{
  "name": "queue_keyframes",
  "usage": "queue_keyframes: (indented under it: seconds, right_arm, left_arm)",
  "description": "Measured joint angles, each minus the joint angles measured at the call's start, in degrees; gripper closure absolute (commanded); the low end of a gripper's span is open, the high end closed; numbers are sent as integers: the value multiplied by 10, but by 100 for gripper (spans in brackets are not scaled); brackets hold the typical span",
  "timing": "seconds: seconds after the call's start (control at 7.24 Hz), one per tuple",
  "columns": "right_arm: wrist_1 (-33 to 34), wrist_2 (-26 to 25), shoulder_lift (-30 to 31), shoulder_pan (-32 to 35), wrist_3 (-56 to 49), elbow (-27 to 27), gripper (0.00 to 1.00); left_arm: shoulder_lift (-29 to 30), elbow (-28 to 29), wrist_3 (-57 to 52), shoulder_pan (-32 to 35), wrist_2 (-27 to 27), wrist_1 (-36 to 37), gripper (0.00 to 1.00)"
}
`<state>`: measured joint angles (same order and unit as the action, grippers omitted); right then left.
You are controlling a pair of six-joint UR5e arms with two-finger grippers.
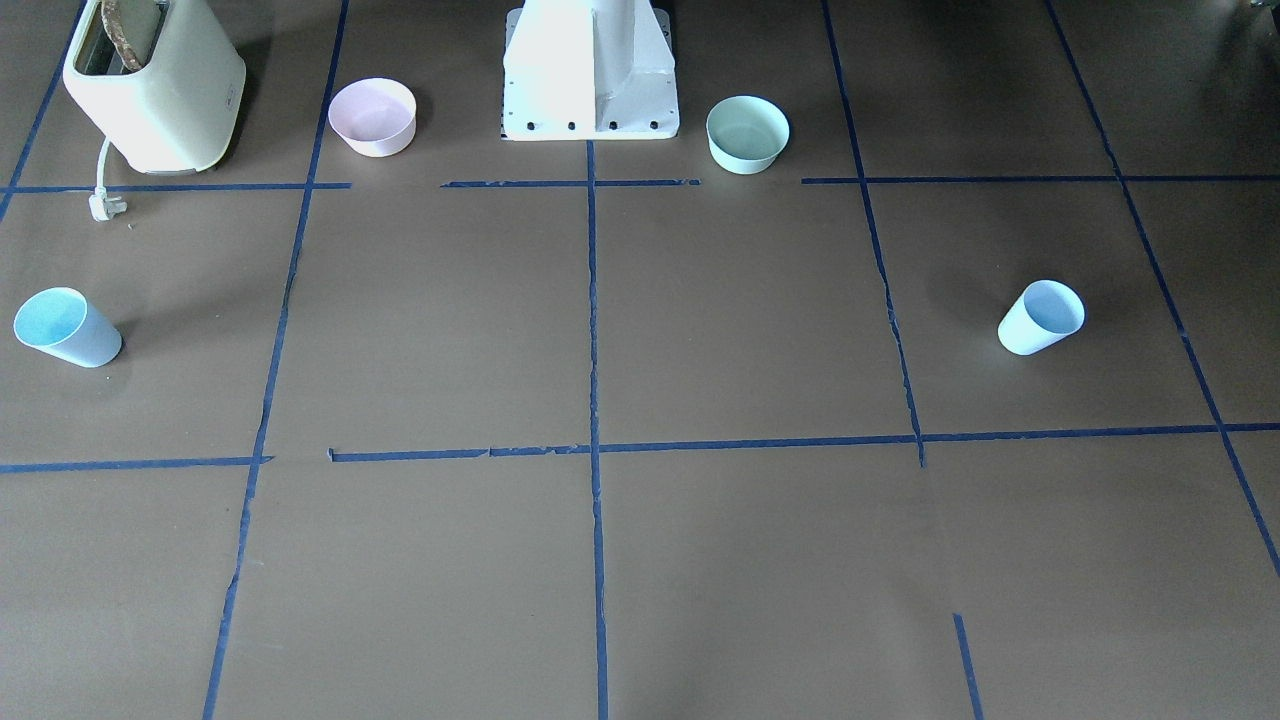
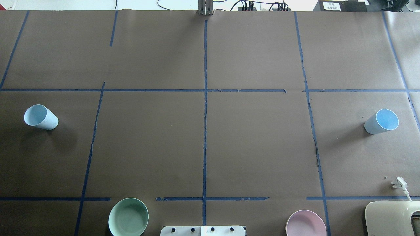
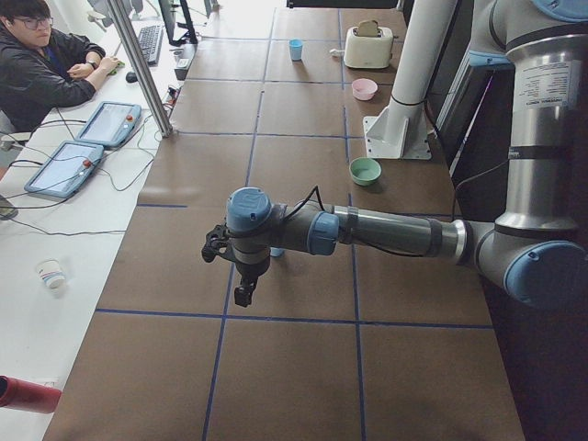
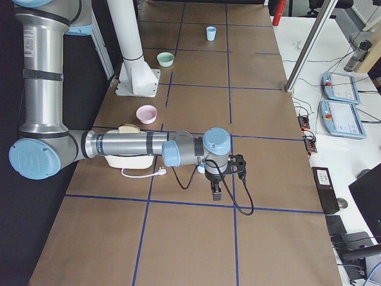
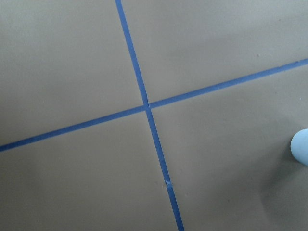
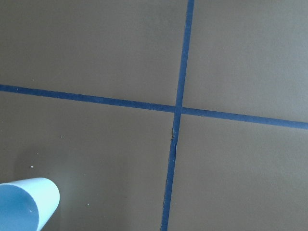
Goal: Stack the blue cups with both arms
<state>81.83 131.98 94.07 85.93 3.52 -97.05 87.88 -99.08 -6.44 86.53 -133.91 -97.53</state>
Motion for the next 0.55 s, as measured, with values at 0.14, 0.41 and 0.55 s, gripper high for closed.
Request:
queue_keyframes:
  seconds: [0.14,0.41,0.55]
  right_arm:
    - [-9,2,0,-3,3,-1,0]
    - [-16,7,0,-15,5,-2,0]
    - [-17,8,0,-19,4,-2,0]
  left_arm:
    - [0,5,40,-29,0,-21,0]
    - [-2,18,194,-98,12,-83,0]
    - [-3,26,276,-131,25,-134,0]
